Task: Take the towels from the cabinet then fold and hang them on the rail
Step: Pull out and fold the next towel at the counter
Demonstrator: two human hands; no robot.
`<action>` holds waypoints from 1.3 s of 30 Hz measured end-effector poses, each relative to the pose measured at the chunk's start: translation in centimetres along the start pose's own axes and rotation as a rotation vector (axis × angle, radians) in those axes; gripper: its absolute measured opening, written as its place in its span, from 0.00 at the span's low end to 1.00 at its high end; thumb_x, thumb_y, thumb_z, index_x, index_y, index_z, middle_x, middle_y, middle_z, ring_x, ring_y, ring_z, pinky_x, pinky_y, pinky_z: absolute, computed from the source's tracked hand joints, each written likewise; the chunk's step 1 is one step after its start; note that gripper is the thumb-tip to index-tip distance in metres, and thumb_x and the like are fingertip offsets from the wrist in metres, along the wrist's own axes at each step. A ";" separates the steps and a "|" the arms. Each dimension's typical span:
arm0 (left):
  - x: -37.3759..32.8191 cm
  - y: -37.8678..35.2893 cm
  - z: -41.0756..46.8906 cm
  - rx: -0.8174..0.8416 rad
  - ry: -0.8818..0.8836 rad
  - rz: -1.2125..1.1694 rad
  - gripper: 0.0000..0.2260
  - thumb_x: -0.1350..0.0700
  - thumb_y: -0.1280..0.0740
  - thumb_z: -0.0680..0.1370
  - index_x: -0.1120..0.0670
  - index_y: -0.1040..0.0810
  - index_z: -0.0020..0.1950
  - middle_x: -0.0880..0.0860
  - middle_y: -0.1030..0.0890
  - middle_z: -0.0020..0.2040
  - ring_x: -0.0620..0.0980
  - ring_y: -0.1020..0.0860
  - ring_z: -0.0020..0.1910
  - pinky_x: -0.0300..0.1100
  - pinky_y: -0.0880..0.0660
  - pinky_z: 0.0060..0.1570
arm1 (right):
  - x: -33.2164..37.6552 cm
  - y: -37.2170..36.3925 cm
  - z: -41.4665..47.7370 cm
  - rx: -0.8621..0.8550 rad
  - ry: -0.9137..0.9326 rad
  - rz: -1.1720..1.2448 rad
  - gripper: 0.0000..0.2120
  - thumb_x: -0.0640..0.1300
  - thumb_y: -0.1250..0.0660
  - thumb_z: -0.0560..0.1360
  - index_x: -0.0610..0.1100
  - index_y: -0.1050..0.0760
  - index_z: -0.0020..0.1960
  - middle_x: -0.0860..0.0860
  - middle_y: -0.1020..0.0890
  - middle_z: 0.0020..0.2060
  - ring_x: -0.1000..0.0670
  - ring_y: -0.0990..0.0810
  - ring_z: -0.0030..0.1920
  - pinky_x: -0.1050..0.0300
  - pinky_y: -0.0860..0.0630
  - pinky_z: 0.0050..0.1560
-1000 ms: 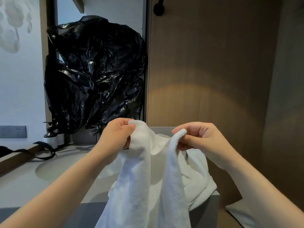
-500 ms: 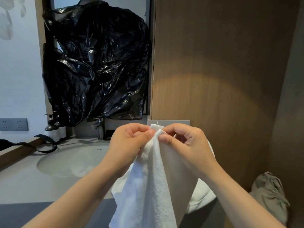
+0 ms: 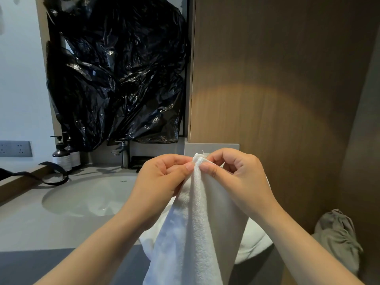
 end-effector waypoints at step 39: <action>-2.1 6.0 2.6 -0.207 -0.104 0.345 0.09 0.61 0.29 0.73 0.47 0.13 0.42 0.49 0.14 0.40 0.48 0.16 0.43 0.50 0.19 0.50 | -2.4 0.8 -0.8 0.423 0.071 -0.457 0.29 0.69 0.41 0.73 0.45 0.25 0.31 0.47 0.28 0.26 0.47 0.28 0.29 0.57 0.34 0.29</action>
Point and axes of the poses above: each hand's wrist, its own z-axis towards the middle knuckle, its own y-axis out of the back of the hand, x = y × z, the point moved 9 cm from there along z, towards the middle knuckle
